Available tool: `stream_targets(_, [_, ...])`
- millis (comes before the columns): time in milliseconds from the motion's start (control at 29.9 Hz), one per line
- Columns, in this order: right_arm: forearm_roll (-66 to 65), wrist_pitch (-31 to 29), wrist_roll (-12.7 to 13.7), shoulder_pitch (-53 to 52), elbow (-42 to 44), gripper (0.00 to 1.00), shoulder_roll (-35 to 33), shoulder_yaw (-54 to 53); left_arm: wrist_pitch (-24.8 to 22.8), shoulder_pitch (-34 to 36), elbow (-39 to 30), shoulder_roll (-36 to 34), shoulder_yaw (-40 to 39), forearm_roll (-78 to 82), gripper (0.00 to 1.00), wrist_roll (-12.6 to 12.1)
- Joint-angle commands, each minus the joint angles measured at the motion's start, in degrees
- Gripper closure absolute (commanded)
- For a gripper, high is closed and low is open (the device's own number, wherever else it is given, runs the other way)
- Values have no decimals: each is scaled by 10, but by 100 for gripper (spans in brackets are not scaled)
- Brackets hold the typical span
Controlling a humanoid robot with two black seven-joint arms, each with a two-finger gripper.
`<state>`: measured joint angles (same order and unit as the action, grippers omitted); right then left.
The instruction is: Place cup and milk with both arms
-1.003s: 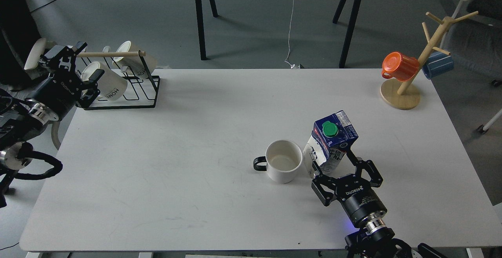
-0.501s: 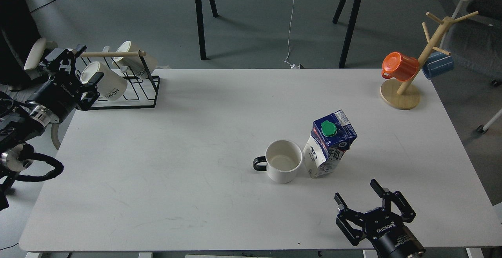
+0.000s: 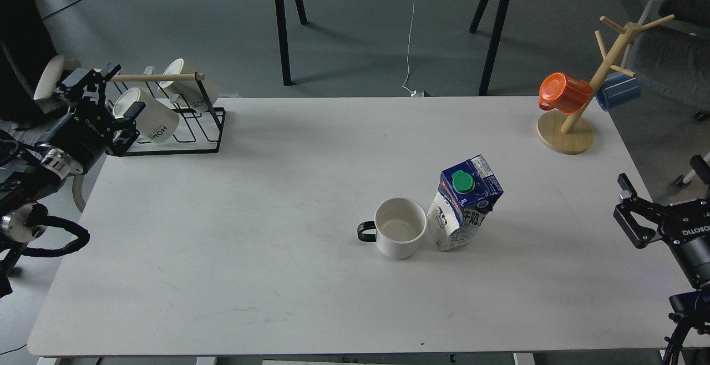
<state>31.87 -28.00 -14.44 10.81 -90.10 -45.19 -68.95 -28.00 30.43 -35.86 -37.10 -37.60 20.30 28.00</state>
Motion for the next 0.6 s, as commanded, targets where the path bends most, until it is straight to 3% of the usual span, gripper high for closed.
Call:
stream_targets(0, [2, 0, 0, -132, 95, 1, -1, 49, 0, 2, 0, 0, 0, -1, 13, 0])
stream_targets(167, [4, 0, -2, -275, 186, 0, 6, 165, 0, 0, 0, -1, 0, -1, 13, 0])
stream_targets(568, [-2, 0, -4, -314, 251, 0, 50, 190, 0, 2, -6, -6, -8, -3, 13, 0])
